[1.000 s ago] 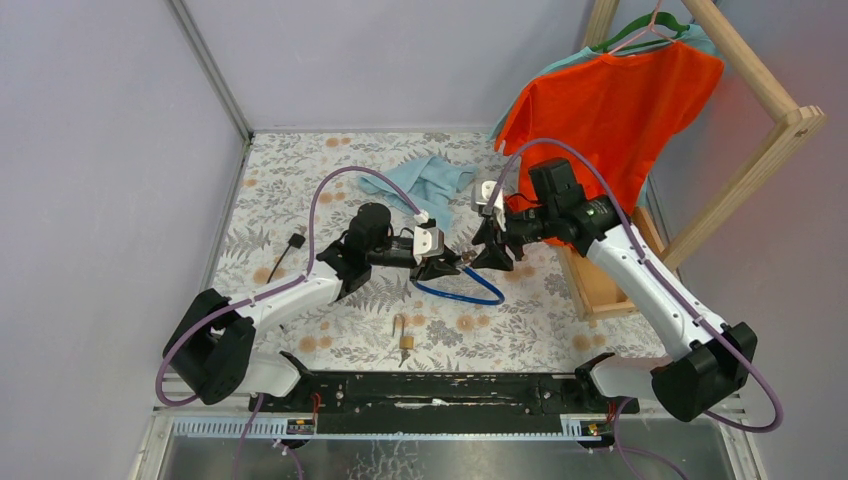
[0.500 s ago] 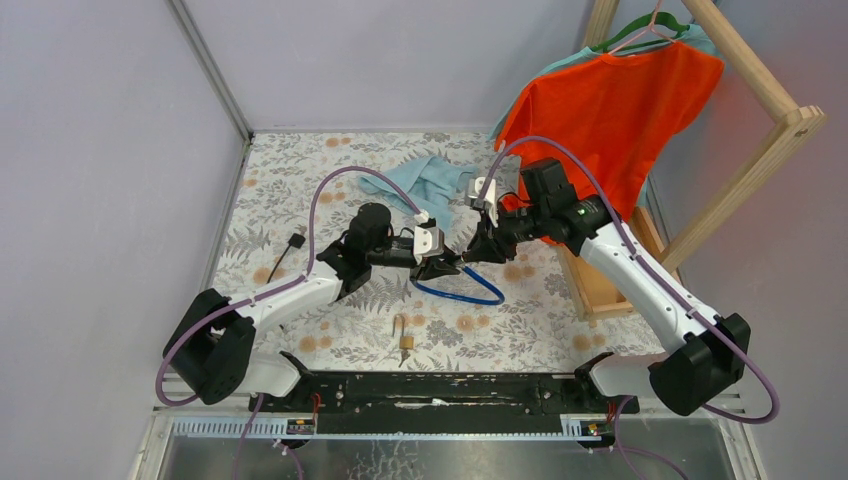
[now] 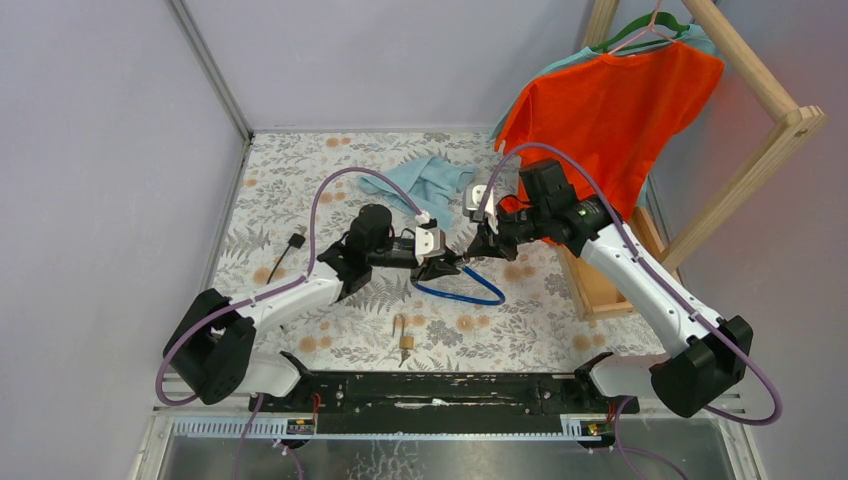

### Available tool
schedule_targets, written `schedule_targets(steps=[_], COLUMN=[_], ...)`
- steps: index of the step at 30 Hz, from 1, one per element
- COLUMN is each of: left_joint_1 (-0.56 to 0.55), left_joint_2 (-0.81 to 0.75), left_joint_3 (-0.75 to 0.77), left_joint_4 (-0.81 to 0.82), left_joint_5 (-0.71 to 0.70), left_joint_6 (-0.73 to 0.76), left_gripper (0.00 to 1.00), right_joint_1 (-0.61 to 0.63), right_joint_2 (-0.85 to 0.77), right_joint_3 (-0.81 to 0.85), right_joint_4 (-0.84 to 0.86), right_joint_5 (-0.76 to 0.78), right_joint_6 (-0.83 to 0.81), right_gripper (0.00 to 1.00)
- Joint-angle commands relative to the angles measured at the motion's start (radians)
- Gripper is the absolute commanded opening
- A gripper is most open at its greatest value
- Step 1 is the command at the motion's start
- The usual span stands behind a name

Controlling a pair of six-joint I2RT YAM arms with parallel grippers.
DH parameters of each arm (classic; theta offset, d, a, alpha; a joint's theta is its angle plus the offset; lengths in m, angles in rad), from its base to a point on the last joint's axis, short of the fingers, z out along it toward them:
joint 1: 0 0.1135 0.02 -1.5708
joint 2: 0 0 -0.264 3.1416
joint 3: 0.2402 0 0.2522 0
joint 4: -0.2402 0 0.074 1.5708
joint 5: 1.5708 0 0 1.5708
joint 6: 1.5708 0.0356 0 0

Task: Lock with the key
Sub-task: Lock the lock.

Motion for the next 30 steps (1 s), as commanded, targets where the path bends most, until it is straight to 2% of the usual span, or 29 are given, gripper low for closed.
schedule_targets(steps=[1, 4, 15, 30], left_joint_1=[-0.005, -0.005, -0.005, 0.003], left_joint_2=[-0.007, -0.009, -0.038, -0.054], left_joint_3=[-0.024, -0.027, -0.042, -0.035], left_joint_4=[-0.023, -0.024, -0.099, -0.141], left_joint_5=[0.008, 0.006, -0.032, -0.061], left_joint_6=[-0.006, -0.001, 0.106, 0.136], left_gripper=[0.0, 0.0, 0.0, 0.0], right_joint_1=[-0.001, -0.001, -0.002, -0.042], right_joint_2=[-0.034, -0.032, 0.006, 0.017], right_joint_3=[0.023, 0.048, 0.209, 0.308], right_joint_4=[-0.067, -0.09, -0.228, -0.349], right_joint_5=[0.068, 0.102, 0.2, 0.221], right_joint_6=[-0.178, -0.233, -0.237, -0.215], right_gripper=[0.0, 0.0, 0.0, 0.0])
